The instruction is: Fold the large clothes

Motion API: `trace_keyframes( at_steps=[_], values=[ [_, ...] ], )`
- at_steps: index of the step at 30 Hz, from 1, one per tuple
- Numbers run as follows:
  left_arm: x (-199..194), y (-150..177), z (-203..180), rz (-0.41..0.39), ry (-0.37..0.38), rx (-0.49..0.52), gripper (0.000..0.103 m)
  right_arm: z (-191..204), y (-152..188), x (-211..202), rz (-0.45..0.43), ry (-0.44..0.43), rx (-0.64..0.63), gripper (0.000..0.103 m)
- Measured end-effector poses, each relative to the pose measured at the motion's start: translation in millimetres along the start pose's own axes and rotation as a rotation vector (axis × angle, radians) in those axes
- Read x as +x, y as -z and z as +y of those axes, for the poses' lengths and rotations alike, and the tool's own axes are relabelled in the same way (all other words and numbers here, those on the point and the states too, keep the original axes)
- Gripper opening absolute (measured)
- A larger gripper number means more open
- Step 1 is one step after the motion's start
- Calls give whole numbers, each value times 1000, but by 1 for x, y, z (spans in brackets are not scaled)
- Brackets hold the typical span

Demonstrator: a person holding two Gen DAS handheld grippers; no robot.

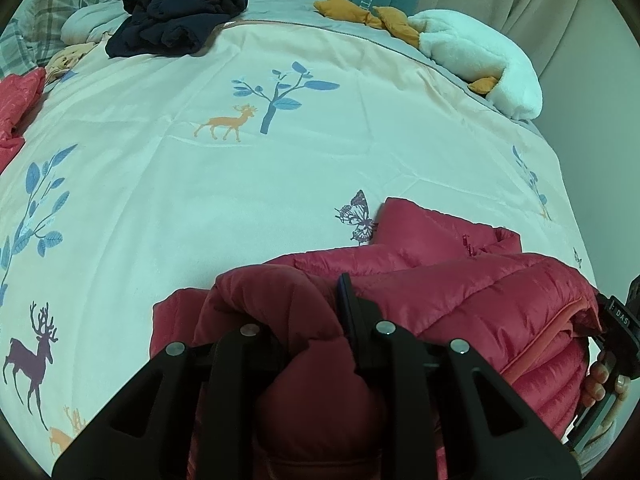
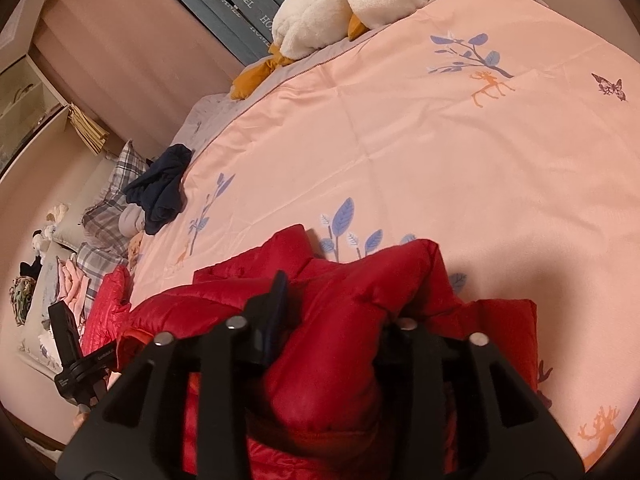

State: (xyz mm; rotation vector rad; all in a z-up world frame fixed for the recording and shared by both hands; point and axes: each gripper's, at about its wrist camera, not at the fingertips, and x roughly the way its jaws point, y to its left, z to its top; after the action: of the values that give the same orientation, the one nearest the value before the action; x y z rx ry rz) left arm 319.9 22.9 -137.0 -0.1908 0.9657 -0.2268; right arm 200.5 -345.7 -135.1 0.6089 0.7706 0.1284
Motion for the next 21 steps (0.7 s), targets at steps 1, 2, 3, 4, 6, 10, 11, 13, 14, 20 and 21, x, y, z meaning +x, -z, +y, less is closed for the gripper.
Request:
trace_keyframes(
  at_steps=[1, 2, 3, 4, 6, 10, 11, 13, 14, 20, 21],
  values=[
    [-2, 0, 0, -1, -1, -2, 24, 1, 0, -2, -2, 0, 1, 42],
    [-3, 0, 0, -1, -2, -2, 24, 1, 0, -4, -5, 1, 3, 43],
    [-5, 1, -1, -1, -4, -2, 24, 2, 0, -5, -7, 0, 4, 44],
    [-5, 1, -1, -2, -6, -3, 24, 2, 0, -7, -8, -1, 6, 46],
    [-8, 2, -1, -4, -7, -5, 25, 3, -1, -11, -12, -6, 10, 49],
    [-15, 2, 0, -7, 0, -16, 27, 6, -3, -17, -18, -11, 13, 56],
    [-16, 2, 0, -7, 2, -18, 28, 6, -3, -18, -21, -10, 13, 56],
    [-18, 2, 1, -5, 1, -18, 29, 7, -3, -19, -22, -13, 16, 58],
    [-19, 2, 1, -5, 2, -18, 29, 7, -4, -20, -23, -14, 18, 58],
    [-28, 4, 4, -11, 18, -36, 32, 7, -6, -28, -40, -10, 28, 61],
    [-30, 3, 5, -15, 25, -41, 33, 7, -7, -30, -45, -12, 30, 61]
  ],
)
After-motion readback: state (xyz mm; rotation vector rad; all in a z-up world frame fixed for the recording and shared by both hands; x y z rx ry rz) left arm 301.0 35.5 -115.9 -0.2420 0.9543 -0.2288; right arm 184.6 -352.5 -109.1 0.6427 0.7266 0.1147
